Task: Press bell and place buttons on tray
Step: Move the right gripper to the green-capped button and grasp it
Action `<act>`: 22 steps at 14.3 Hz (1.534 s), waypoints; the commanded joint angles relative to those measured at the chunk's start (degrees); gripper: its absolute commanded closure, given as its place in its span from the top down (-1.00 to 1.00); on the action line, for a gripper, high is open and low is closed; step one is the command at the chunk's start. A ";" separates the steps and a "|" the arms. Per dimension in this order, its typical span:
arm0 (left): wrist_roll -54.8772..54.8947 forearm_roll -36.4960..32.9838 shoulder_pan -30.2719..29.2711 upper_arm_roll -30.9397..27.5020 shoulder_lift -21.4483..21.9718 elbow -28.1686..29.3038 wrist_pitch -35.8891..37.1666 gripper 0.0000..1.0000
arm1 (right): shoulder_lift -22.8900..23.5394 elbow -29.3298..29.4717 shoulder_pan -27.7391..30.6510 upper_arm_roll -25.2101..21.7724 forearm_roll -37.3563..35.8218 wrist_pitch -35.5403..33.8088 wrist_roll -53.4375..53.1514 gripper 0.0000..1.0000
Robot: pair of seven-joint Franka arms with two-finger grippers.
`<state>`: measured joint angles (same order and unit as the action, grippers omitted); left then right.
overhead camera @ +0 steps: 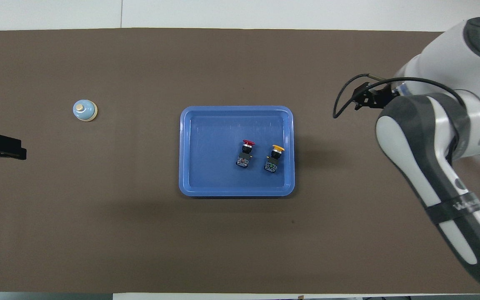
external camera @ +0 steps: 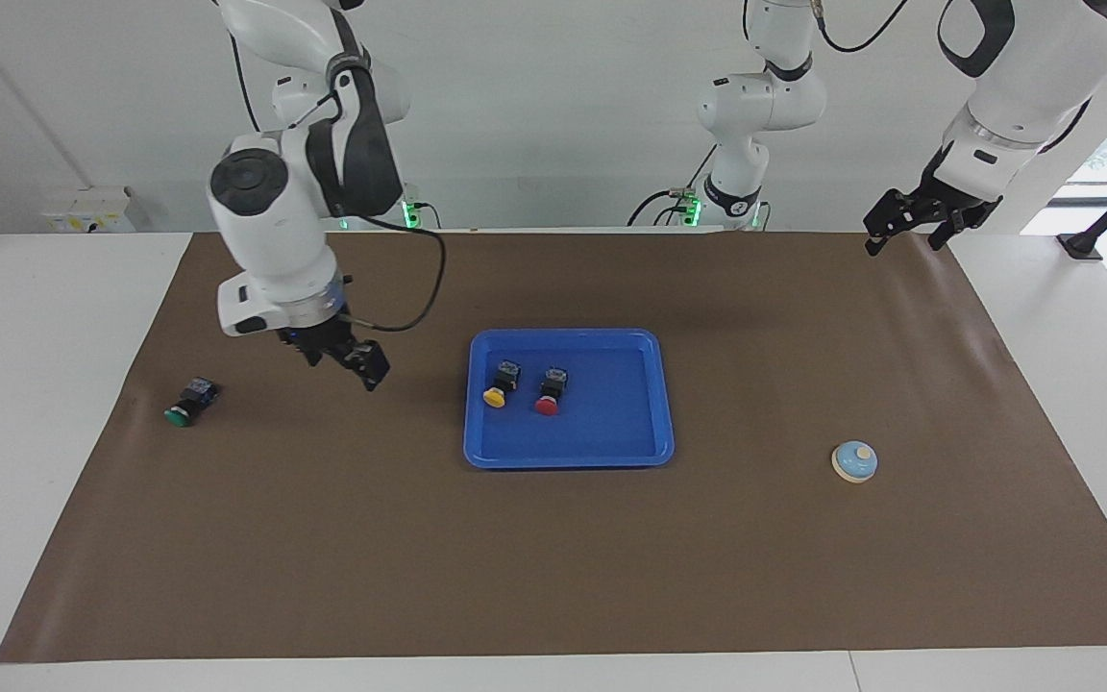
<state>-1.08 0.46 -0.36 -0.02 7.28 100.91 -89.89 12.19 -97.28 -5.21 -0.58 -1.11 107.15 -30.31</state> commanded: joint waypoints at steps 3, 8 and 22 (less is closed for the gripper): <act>-0.24 0.42 0.01 -0.07 0.01 -0.63 0.85 1.00 | -2.60 -9.30 12.39 0.75 -0.20 8.13 11.92 1.00; -0.33 0.51 -0.08 -0.07 0.01 -0.63 0.94 1.00 | -5.07 -22.59 20.93 0.75 -2.14 25.20 21.17 1.00; -0.24 0.51 0.01 -0.15 0.01 -0.63 0.94 1.00 | -0.67 -27.61 26.83 1.01 -1.96 34.09 27.23 0.96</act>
<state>-1.08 0.46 -0.36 -0.03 7.28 100.91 -89.89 12.62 -123.34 21.23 0.20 -2.57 140.46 -3.98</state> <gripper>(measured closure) 0.000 0.000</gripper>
